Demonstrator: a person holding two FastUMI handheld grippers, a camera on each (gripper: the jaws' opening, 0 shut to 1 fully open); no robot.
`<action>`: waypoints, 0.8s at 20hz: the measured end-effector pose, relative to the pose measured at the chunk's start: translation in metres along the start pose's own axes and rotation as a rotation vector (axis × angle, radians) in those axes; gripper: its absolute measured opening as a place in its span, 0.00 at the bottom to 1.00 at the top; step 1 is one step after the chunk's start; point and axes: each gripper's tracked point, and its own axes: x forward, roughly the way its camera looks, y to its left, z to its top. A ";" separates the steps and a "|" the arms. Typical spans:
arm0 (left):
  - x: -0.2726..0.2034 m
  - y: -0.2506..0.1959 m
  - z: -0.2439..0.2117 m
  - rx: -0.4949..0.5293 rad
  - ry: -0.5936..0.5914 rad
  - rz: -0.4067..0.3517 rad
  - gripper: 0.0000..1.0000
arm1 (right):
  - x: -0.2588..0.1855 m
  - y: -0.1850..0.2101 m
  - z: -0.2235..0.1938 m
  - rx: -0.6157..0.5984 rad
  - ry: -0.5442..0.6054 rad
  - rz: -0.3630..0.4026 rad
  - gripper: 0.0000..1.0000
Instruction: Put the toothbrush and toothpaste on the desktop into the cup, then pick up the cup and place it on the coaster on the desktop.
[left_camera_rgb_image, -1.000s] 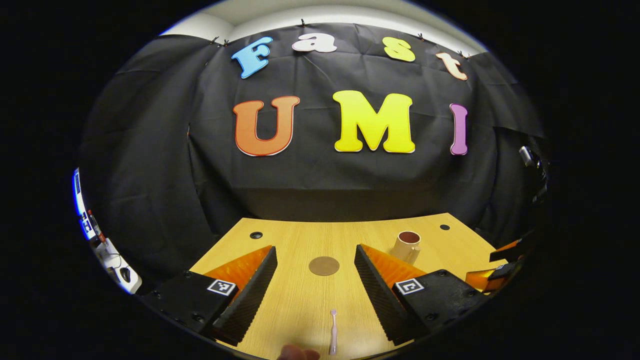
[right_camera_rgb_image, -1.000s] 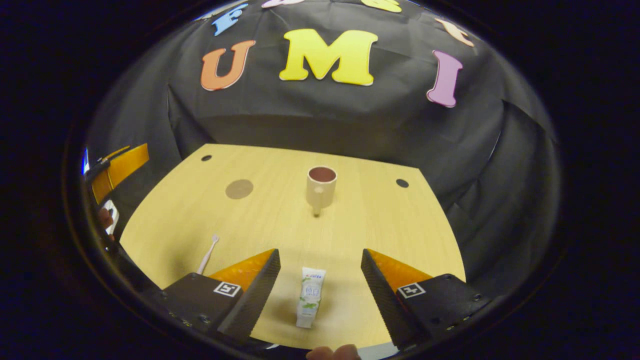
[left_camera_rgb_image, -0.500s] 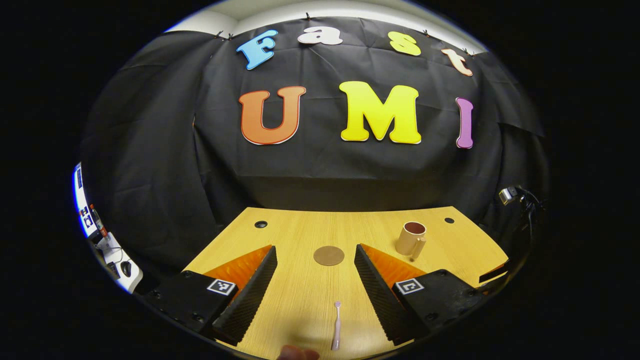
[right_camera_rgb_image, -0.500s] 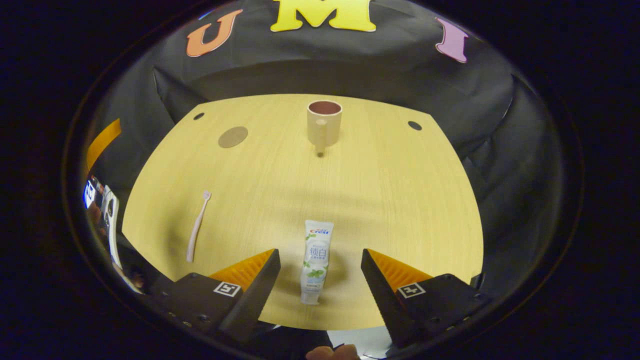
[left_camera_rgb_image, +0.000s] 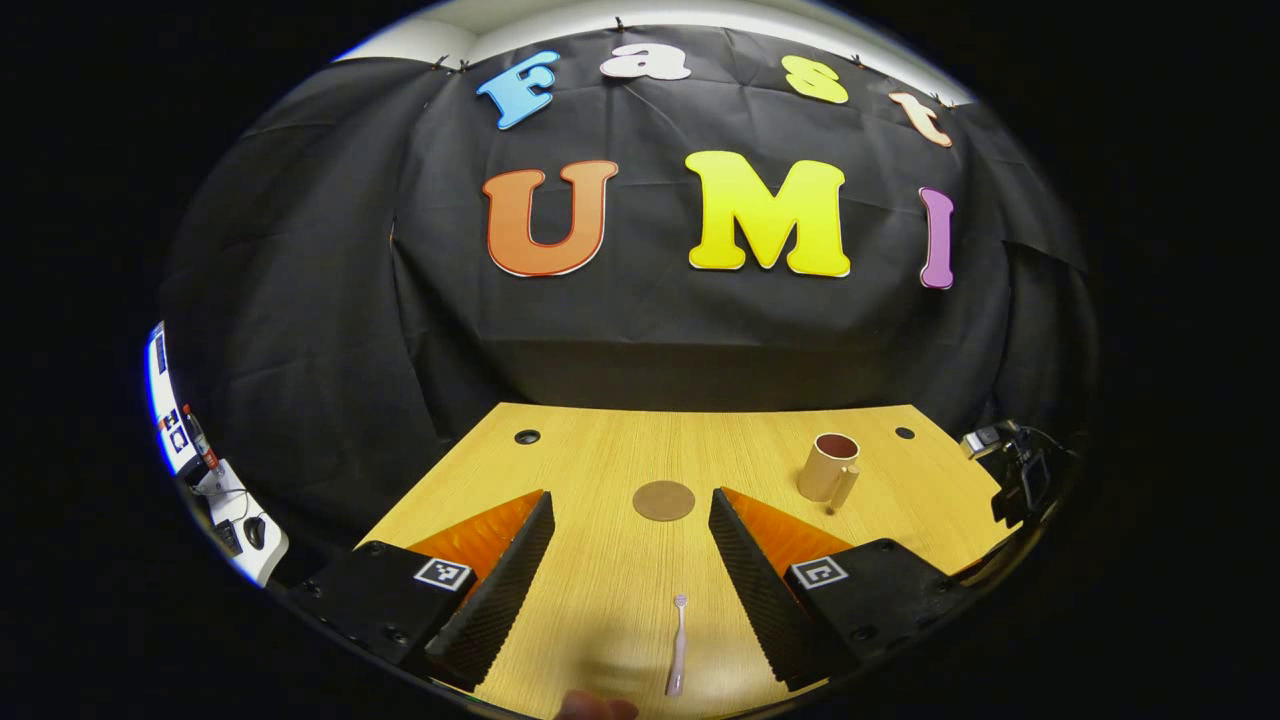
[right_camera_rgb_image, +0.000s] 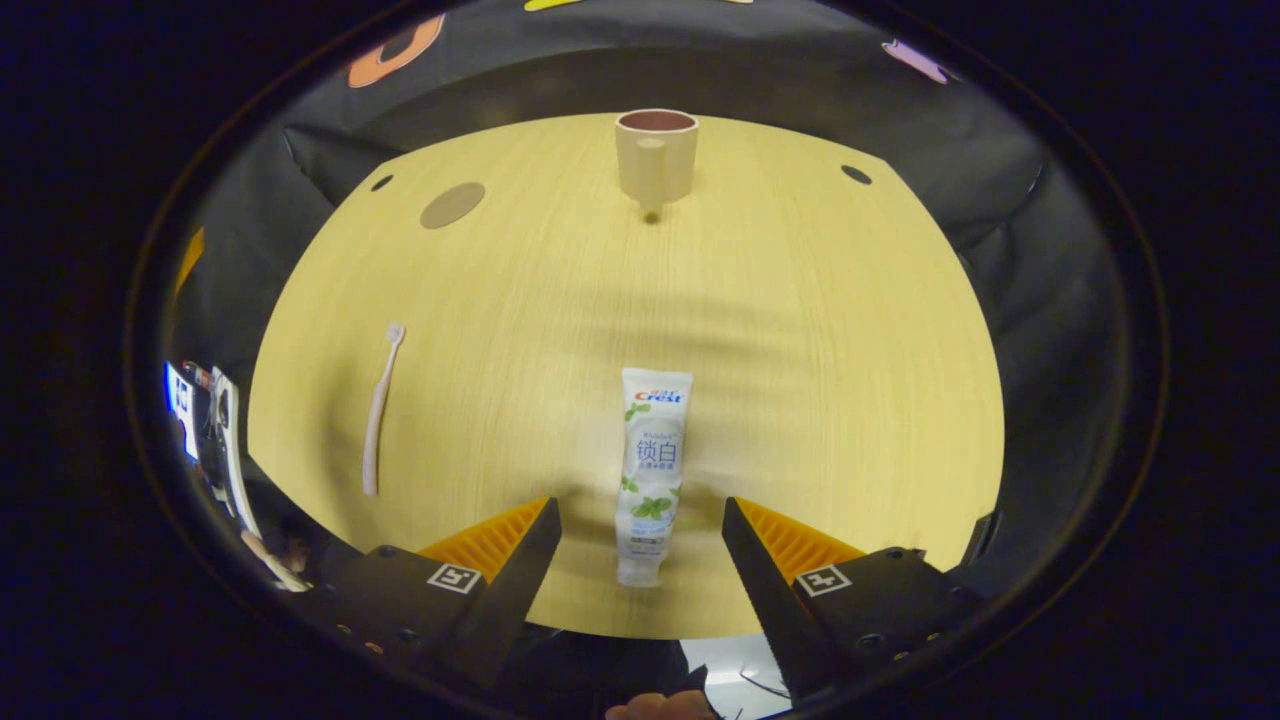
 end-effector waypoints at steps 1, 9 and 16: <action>0.000 -0.001 -0.001 -0.002 0.006 -0.003 1.00 | 0.004 0.000 -0.003 0.007 0.020 -0.003 0.96; 0.003 0.000 -0.006 -0.007 0.029 -0.008 0.99 | 0.022 -0.004 -0.008 0.035 0.110 -0.011 0.97; 0.013 0.007 -0.007 -0.007 0.050 0.012 0.99 | 0.033 0.001 -0.012 0.029 0.178 -0.002 0.94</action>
